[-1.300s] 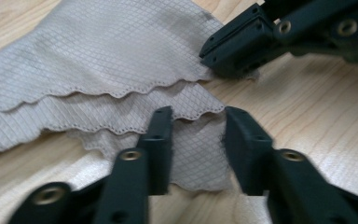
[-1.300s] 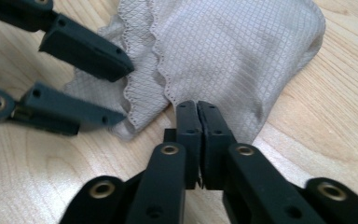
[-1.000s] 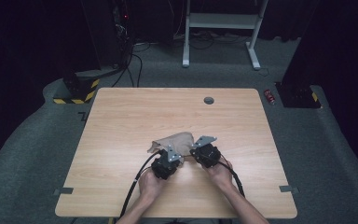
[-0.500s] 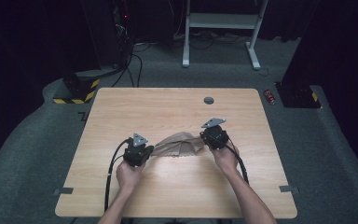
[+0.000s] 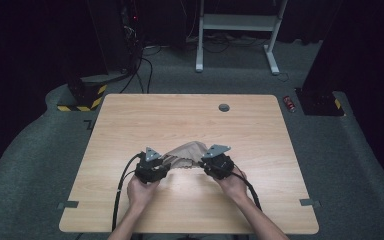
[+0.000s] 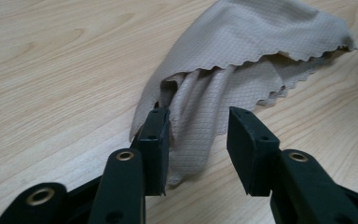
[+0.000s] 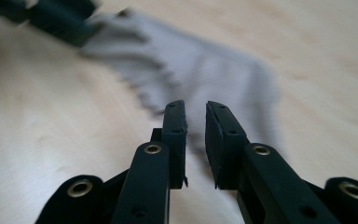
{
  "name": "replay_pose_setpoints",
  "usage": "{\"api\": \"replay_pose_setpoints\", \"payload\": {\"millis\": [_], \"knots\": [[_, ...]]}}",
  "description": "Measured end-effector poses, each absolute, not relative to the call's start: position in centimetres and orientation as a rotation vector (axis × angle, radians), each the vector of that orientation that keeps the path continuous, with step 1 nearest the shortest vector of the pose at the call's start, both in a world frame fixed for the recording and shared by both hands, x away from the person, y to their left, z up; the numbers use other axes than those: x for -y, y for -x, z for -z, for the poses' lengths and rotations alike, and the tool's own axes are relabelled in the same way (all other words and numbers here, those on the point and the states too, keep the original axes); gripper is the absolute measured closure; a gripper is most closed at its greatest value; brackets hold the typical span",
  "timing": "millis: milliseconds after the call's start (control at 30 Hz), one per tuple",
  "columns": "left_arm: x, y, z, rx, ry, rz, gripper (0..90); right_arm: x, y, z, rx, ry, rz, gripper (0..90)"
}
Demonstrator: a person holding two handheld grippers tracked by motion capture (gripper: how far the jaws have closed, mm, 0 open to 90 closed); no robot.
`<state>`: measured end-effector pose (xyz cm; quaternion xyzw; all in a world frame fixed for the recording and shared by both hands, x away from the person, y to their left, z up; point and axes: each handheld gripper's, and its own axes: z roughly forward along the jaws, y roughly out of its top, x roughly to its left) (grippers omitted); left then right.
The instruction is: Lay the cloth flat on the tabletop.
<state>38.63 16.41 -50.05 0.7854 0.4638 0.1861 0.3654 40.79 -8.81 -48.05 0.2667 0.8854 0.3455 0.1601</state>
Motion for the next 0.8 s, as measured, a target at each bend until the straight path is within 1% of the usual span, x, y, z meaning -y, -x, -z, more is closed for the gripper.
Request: {"api": "replay_pose_setpoints", "payload": {"millis": [33,133,200,300,367,400,467,500,533,567,633,667,800], "knots": [[-16.3,-38.7,50.1,-1.188,-2.028,-0.489,58.4,8.8,-40.8,48.0,-2.529,-0.762,-0.987,77.7],[-16.0,-39.0,50.4,-1.202,-2.046,-0.493,59.3,8.1,-41.2,49.6,-2.559,-0.789,-0.956,77.5],[-15.9,-39.2,50.6,-1.211,-2.059,-0.487,63.7,7.9,-42.0,50.5,-2.571,-0.833,-0.952,77.8],[-15.9,-39.4,50.7,-1.203,-2.071,-0.493,77.2,7.5,-42.6,51.1,-2.559,-0.872,-0.922,76.5],[-15.9,-39.2,50.4,-1.194,-2.054,-0.511,85.7,7.5,-42.8,51.3,-2.536,-0.891,-0.927,73.2],[-16.0,-39.2,50.3,-1.185,-2.049,-0.518,88.1,7.5,-42.9,51.3,-2.525,-0.9,-0.924,70.9],[-16.0,-39.2,50.0,-1.18,-2.042,-0.522,88.9,7.6,-43.1,51.3,-2.52,-0.916,-0.93,70.7],[-16.0,-39.2,49.9,-1.18,-2.042,-0.523,89.0,7.6,-43.1,51.3,-2.522,-0.929,-0.933,72.7],[-16.1,-39.2,49.7,-1.176,-2.04,-0.526,89.2,7.7,-43.2,51.3,-2.52,-0.916,-0.926,79.8],[-16.1,-39.2,49.5,-1.171,-2.039,-0.528,89.2,7.7,-43.2,51.3,-2.52,-0.916,-0.926,79.8],[-16.2,-39.2,49.1,-1.169,-2.026,-0.529,89.3,7.9,-43.3,51.3,-2.52,-0.909,-0.911,86.7],[-16.3,-39.3,48.8,-1.165,-2.024,-0.534,89.4,8.0,-43.4,51.2,-2.522,-0.912,-0.911,88.3],[-17.2,-39.3,48.2,-1.182,-1.997,-0.541,89.4,8.6,-43.1,50.9,-2.516,-0.914,-0.896,89.0]]}}
